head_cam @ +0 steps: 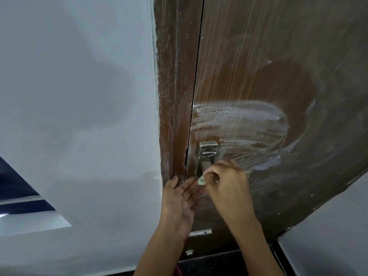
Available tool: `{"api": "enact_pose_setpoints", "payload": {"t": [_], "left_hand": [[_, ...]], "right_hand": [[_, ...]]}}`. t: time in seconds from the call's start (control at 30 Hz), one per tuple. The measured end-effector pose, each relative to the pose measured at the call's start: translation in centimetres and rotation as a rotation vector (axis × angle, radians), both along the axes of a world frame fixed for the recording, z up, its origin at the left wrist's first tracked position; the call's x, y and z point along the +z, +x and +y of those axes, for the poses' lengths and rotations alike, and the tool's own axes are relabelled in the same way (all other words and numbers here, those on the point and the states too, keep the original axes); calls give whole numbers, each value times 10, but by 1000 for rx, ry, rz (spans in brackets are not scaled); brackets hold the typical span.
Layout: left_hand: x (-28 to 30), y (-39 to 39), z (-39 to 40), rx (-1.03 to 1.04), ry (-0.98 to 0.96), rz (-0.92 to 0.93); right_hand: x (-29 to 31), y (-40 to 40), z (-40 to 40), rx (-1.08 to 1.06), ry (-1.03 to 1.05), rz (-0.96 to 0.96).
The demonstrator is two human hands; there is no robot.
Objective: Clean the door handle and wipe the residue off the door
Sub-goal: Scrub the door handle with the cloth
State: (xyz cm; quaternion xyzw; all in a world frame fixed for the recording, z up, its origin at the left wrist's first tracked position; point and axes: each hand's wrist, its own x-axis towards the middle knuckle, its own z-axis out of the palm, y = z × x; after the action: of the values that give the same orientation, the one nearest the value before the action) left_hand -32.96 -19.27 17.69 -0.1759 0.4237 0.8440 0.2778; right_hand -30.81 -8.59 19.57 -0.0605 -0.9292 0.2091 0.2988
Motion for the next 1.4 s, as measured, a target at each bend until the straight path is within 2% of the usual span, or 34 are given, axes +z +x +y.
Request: {"api": "enact_pose_setpoints", "payload": {"t": [0.27,0.43,0.6,0.73,0.83,1.03,1.2,1.4], "left_hand": [[2,3,2,-20,-13,-30],[-2,3,-2,-36,-41,-23],[-1,3,1,-40,-34,-29],[-3,2,-3,-60,-32,-35],[-5,1,-5,-69,-31,-32],[-8,5,-4,-109,-47,-15],[-8,2,-4,-134,-33,-27],[2,5,2,-118,-42,-21]], "right_hand": [[-5,0,-7,38,-57,87],[3,5,2,-80,-178,214],[-11,-12,-19,-60,27,98],[-31,-8,-17,-102,67,258],[-36,-8,-20,-132,53,301],[-28,-24,-25,-161,26,266],[-33,-4,-25,-171,0,293],[-18,-21,-26,-175,49,168]]}}
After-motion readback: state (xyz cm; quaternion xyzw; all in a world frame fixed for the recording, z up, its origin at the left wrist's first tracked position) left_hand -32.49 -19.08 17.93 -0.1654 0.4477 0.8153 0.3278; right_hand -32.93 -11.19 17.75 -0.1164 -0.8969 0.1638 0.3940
